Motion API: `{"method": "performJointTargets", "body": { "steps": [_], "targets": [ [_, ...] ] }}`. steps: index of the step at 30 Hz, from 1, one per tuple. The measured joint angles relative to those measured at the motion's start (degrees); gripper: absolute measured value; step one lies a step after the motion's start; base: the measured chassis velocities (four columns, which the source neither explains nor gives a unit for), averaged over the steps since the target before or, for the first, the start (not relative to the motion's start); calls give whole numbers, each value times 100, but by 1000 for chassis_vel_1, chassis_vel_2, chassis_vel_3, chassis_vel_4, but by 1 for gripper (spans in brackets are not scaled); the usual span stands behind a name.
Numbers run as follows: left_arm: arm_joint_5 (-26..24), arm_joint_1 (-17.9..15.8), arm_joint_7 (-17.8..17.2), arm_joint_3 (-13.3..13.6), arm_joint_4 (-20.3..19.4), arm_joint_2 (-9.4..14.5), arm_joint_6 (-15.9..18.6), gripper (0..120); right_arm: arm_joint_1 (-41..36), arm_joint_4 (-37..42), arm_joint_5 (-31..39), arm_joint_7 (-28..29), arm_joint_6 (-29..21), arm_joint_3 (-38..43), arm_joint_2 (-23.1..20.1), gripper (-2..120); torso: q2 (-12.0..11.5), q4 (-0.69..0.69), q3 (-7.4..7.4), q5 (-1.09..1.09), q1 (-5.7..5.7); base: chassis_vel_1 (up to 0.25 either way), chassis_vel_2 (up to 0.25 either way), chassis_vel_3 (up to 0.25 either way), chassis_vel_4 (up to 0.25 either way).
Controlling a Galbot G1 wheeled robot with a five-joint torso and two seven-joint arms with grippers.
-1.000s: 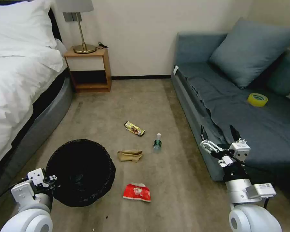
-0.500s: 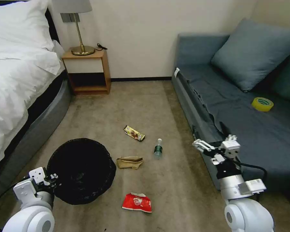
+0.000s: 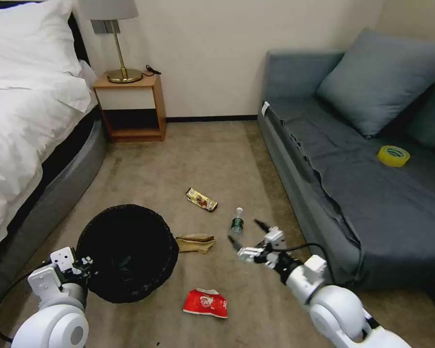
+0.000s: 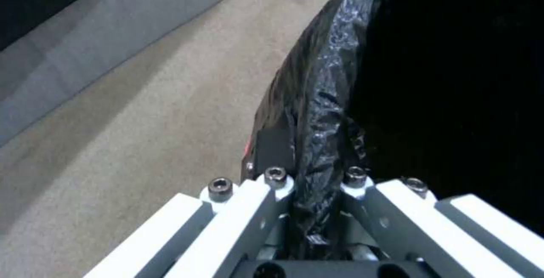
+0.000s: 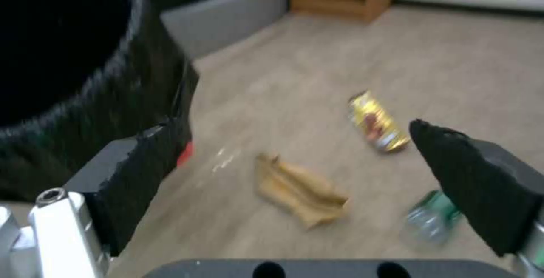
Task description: Pick up the trash bin, then pick up the garbage on the floor and place it into the trash bin.
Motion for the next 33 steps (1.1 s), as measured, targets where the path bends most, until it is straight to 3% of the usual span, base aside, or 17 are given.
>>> {"method": "performJointTargets", "body": {
  "steps": [3, 6, 9, 14, 17, 23, 28, 33],
  "targets": [
    [48, 24, 3, 9, 2, -53, -6, 3, 619, -206, 431, 151, -123, -683, -243, 100, 0, 1, 0, -1, 0, 0, 0, 0, 0],
    [103, 54, 7, 10, 2, -111, -21, 3, 1344, -418, 882, 363, -575, -1443, -385, 100, 0, -1, 0, 0, 0, 0, 0, 0, 0],
    [125, 71, 11, 9, 2, -131, -39, 3, 1726, -509, 1147, 462, -938, -1800, -395, 100, 0, -1, 0, -1, 0, 0, 0, 0, 0],
    [133, 79, 15, 3, 2, -140, -49, 3, 1971, -573, 1266, 423, -1083, -2000, -384, 100, 0, 0, 0, -1, 0, 0, 0, 0, 0],
    [156, 86, 23, -24, 16, -165, -73, 3, 2455, -630, 1413, 132, -1645, -2334, -327, 100, 0, 0, 0, -1, 0, 0, 0, 0, 0],
    [167, 91, 29, -44, 18, -182, -85, 3, 2781, -750, 1326, -320, -2094, -2577, -266, 100, 0, 0, 0, -2, 0, 0, 0, 0, 0],
    [169, 83, 62, -84, 15, -216, -89, 3, 3324, -1120, 952, -1246, -2633, -3141, -137, 100, 0, -1, 0, -2, 0, 0, 0, 0, 0],
    [168, 63, 83, -140, 12, -267, -117, 3, 3674, -1684, 782, -1275, -2507, -3782, 179, 100, 0, 0, 0, -2, 0, 0, 0, 0, 0]
  ]
}}
